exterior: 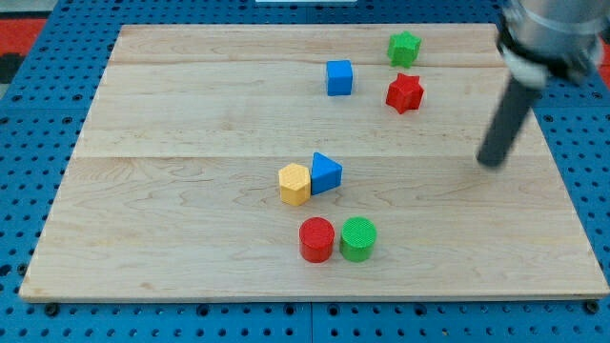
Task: Push the red circle into the green circle
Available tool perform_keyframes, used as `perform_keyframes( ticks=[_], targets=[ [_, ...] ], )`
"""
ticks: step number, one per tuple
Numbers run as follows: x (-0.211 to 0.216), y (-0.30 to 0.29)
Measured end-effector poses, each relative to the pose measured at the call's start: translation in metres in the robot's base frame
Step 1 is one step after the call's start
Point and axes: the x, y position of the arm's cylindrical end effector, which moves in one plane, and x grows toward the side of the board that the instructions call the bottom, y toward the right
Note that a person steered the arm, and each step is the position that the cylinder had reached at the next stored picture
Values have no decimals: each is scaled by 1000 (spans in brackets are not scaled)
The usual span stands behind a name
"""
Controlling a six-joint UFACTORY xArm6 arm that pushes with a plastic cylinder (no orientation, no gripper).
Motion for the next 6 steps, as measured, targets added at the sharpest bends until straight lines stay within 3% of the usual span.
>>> perform_keyframes(
  ticks=[1,3,6],
  targets=[
    [84,-46],
    [86,-246],
    [38,-212]
  ],
)
